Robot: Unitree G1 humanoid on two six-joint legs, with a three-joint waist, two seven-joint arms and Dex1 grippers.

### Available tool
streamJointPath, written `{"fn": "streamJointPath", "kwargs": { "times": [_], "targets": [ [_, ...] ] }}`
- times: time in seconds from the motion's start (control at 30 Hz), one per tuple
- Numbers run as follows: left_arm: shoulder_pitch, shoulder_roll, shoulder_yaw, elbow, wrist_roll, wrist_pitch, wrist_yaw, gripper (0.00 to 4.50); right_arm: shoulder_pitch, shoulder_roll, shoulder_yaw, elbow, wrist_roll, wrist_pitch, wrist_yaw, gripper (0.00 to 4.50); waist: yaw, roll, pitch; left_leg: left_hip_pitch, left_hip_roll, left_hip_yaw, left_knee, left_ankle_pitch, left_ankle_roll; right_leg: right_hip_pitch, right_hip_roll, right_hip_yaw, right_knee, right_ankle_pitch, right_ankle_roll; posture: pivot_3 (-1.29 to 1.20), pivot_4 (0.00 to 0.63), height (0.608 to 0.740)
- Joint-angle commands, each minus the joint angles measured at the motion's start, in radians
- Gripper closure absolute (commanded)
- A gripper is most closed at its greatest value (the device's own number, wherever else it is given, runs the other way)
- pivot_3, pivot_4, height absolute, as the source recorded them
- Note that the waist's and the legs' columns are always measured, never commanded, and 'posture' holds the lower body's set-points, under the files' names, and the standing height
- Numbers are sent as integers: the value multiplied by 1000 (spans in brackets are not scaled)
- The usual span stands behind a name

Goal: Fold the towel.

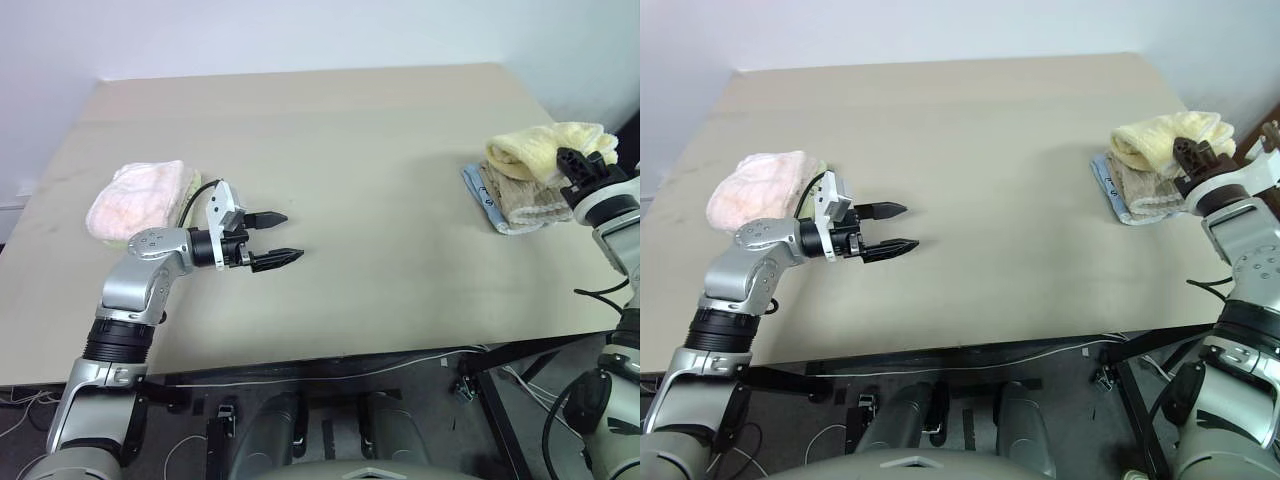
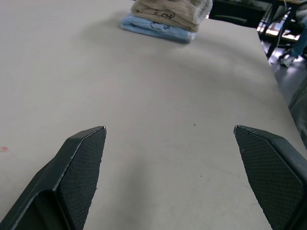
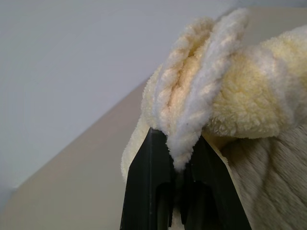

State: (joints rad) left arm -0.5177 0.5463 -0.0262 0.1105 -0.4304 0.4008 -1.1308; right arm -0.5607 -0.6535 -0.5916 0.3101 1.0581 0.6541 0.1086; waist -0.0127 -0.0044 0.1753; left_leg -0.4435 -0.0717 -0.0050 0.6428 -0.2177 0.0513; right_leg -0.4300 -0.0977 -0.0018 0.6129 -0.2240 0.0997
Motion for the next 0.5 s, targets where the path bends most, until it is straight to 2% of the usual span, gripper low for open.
{"fn": "streamJointPath", "kwargs": {
  "times": [0.03,0.2,0.33,0.5],
  "targets": [
    [-7,-8,12,-13,-10,-23,-3,0,-8,8,-51,19,-34,-34,-21,4480,1,0,0,0,0,0,0,0,0,0,0,0,0,0,0,0,150,740],
    [4,-17,26,-38,-38,5,1,0,0,56,-88,58,-38,-14,-85,4480,1,0,0,0,0,0,0,0,0,0,0,0,0,0,1,0,150,740],
    [-13,5,32,-31,-32,4,0,0,27,105,-68,1,-53,-8,-75,4480,1,0,0,0,0,0,1,0,0,0,0,0,0,1,1,0,150,740],
    [-13,20,45,-56,-72,44,-8,0,17,127,-100,-21,-21,22,-97,3097,0,1,0,1,0,0,1,0,0,0,0,0,1,1,1,0,150,740]
  ]
}}
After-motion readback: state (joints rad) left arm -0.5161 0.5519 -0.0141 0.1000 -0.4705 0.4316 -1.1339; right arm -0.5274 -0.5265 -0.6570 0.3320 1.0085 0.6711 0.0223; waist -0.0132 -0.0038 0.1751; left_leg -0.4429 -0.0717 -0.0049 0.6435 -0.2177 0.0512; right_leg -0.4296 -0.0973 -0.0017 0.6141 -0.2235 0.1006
